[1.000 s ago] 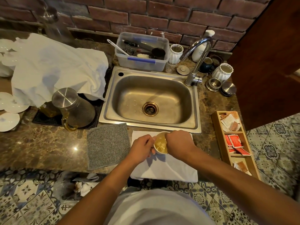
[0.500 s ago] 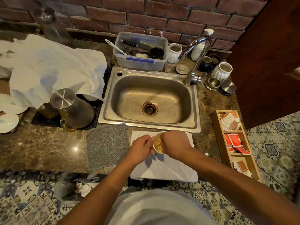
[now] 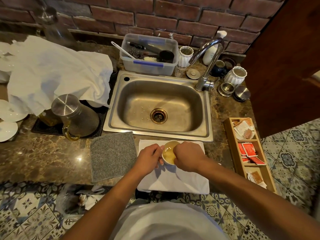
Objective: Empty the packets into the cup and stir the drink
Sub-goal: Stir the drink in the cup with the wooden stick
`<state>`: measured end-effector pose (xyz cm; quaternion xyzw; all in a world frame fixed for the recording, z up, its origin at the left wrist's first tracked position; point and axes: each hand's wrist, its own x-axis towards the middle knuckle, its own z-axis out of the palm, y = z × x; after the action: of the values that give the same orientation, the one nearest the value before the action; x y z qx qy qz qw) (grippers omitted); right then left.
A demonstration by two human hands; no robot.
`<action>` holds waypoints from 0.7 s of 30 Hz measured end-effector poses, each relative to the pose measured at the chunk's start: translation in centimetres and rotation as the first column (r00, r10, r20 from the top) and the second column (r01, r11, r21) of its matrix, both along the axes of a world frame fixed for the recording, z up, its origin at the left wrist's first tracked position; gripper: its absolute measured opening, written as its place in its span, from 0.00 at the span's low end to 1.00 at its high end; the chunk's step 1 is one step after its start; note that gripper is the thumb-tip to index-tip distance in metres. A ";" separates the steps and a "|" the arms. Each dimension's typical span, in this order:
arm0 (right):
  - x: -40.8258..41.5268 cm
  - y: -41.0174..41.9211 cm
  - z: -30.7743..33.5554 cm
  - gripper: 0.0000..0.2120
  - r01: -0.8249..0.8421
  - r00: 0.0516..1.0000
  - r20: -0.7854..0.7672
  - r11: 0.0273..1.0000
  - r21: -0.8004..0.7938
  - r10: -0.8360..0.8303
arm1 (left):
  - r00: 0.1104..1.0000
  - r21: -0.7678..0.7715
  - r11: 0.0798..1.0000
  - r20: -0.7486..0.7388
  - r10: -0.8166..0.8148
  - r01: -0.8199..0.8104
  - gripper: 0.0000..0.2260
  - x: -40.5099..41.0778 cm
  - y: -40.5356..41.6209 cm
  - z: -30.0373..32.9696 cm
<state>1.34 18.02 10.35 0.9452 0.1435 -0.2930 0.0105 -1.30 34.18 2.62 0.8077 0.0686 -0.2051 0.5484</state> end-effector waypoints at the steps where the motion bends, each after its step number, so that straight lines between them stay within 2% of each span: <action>1: 0.0 0.1 -0.1 0.11 0.008 1.000 0.002 1.000 0.017 -0.008 | 1.000 0.004 1.000 0.002 -0.002 0.002 0.19 0.0 0.0 0.0; 4: 0.4 0.6 -0.4 0.10 0.039 0.998 0.045 0.998 0.050 -0.041 | 1.000 -0.003 1.000 -0.001 -0.003 0.003 0.18 0.0 0.0 0.1; 7: 0.8 0.7 -0.4 0.14 0.069 0.992 0.099 0.996 0.048 -0.074 | 1.000 0.005 1.000 -0.010 -0.002 0.002 0.17 0.0 0.1 -0.2; 12: 1.0 -0.1 -0.3 0.18 0.029 0.989 0.147 1.000 -0.005 -0.028 | 1.000 -0.012 1.000 -0.026 0.008 -0.009 0.17 0.0 0.1 -0.4; 15: 0.9 -0.4 -0.1 0.17 0.000 0.990 0.141 0.999 -0.052 0.008 | 0.999 -0.019 1.000 -0.029 0.015 -0.015 0.18 0.0 0.1 -0.5; 21: 0.1 -0.5 0.4 0.14 -0.011 0.997 0.070 0.999 -0.037 0.014 | 1.000 -0.019 1.000 -0.021 0.005 -0.006 0.18 0.0 -0.1 -0.3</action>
<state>1.44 17.57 10.72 0.9536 0.1436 -0.2623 0.0348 -1.30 34.13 2.28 0.8001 0.0745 -0.2125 0.5559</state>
